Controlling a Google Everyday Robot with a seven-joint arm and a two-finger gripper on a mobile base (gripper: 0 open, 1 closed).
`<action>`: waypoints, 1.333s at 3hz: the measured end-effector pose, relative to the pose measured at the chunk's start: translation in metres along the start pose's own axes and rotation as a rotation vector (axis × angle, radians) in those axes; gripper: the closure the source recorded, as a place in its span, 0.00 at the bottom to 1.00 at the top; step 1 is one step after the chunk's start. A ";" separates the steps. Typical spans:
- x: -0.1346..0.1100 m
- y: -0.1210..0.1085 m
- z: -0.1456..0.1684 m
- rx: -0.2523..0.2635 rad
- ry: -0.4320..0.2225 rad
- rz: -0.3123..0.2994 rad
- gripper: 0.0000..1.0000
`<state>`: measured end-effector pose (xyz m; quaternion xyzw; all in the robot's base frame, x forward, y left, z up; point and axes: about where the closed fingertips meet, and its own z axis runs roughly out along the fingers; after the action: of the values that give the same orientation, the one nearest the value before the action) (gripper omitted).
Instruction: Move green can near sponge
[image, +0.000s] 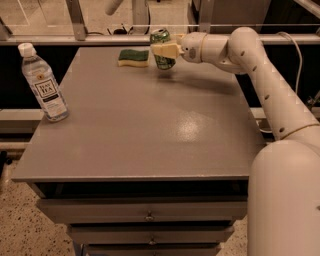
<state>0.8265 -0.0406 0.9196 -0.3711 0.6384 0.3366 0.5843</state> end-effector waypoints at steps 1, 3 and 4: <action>0.011 -0.008 0.004 0.002 0.013 0.015 0.79; 0.019 -0.013 0.007 0.003 0.018 0.028 0.32; 0.022 -0.014 0.005 0.007 0.019 0.036 0.08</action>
Offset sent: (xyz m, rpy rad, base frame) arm 0.0194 -0.0101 -0.0188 -0.0047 0.0327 -0.0151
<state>0.8405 -0.0454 0.8972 -0.3607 0.6518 0.3410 0.5734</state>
